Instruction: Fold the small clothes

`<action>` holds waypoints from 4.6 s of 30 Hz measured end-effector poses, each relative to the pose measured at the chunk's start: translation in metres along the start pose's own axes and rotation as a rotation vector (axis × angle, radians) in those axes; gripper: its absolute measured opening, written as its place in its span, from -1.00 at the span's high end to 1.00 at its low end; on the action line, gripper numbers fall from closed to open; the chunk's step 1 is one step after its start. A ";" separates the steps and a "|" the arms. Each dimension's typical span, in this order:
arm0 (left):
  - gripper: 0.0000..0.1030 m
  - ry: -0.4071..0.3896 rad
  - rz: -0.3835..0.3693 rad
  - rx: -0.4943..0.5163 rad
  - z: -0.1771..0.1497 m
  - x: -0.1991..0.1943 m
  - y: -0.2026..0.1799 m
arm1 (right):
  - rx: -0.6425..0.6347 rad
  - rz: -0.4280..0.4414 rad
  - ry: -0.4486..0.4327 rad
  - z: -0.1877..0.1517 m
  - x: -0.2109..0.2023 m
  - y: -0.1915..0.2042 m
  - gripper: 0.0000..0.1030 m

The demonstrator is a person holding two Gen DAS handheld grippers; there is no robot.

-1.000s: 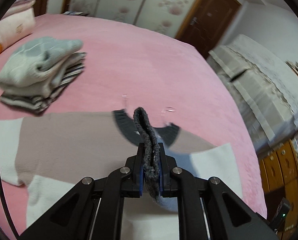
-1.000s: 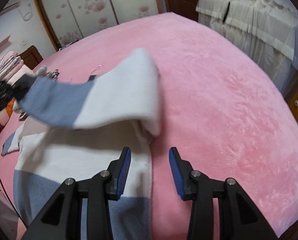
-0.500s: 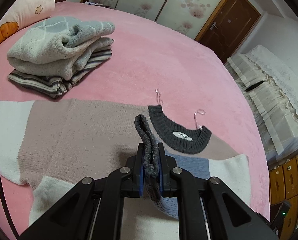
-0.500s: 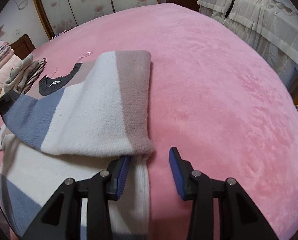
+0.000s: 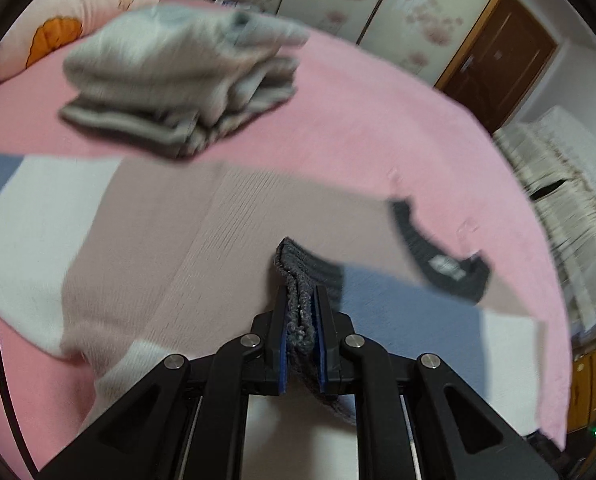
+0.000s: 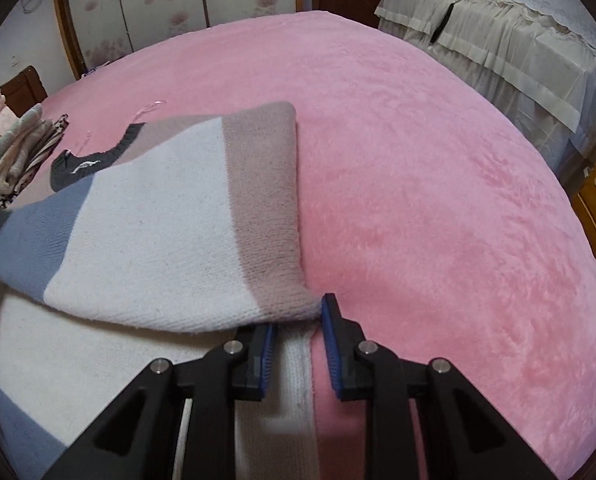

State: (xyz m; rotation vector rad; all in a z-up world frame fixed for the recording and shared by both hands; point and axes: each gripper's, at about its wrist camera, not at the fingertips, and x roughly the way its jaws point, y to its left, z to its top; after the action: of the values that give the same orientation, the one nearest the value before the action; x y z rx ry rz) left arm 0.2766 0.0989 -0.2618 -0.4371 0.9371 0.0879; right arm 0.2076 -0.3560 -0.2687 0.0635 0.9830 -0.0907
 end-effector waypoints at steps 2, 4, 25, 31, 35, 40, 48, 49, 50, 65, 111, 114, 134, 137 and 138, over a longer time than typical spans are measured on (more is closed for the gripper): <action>0.81 0.017 -0.003 -0.006 -0.005 0.009 0.006 | -0.009 -0.008 0.005 0.000 0.000 0.002 0.58; 0.78 0.019 -0.012 -0.011 -0.006 0.012 0.009 | -0.027 -0.007 0.018 0.001 -0.001 0.003 0.58; 0.62 -0.004 -0.057 0.021 0.002 0.014 0.005 | -0.026 0.045 0.005 0.124 0.026 -0.007 -0.32; 0.69 -0.031 -0.053 0.038 0.003 0.015 0.002 | -0.044 -0.034 0.042 0.119 0.055 -0.003 0.89; 0.70 -0.033 -0.031 0.036 -0.001 0.021 0.003 | 0.019 -0.125 0.019 0.111 0.060 -0.022 1.00; 0.69 -0.038 -0.023 0.045 -0.002 0.022 0.002 | 0.070 -0.069 0.031 0.102 0.060 -0.045 1.00; -0.16 -0.044 0.015 0.084 0.001 0.001 -0.011 | -0.027 -0.027 -0.019 0.099 0.019 -0.006 1.00; -0.32 -0.064 0.027 0.097 0.002 -0.006 -0.014 | -0.039 -0.020 -0.022 0.100 0.017 -0.001 1.00; -0.37 -0.084 0.035 0.115 0.002 -0.016 -0.017 | -0.055 -0.004 -0.022 0.099 0.010 0.006 1.00; 0.23 0.031 0.037 0.276 -0.028 -0.016 -0.067 | -0.126 0.113 0.046 0.029 -0.011 0.070 0.98; -0.86 -0.047 0.040 0.325 -0.070 -0.203 -0.040 | -0.082 0.157 -0.026 -0.044 -0.143 0.097 0.85; -0.86 -0.045 0.016 0.296 -0.069 -0.218 -0.025 | -0.093 0.165 -0.041 -0.049 -0.156 0.108 0.58; -0.95 -0.147 0.294 0.108 0.021 -0.243 0.190 | -0.350 0.257 -0.099 -0.032 -0.173 0.293 0.47; -0.95 -0.093 0.306 0.062 0.045 -0.232 0.230 | -0.384 0.284 -0.106 -0.021 -0.166 0.330 0.47; -0.95 -0.077 0.304 0.040 0.052 -0.229 0.243 | -0.394 0.293 -0.108 -0.018 -0.164 0.342 0.47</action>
State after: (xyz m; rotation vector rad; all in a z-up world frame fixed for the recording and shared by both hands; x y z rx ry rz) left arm 0.1161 0.3664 -0.1321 -0.2499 0.9221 0.3596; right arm 0.1380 -0.0062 -0.1381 -0.1581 0.8593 0.3646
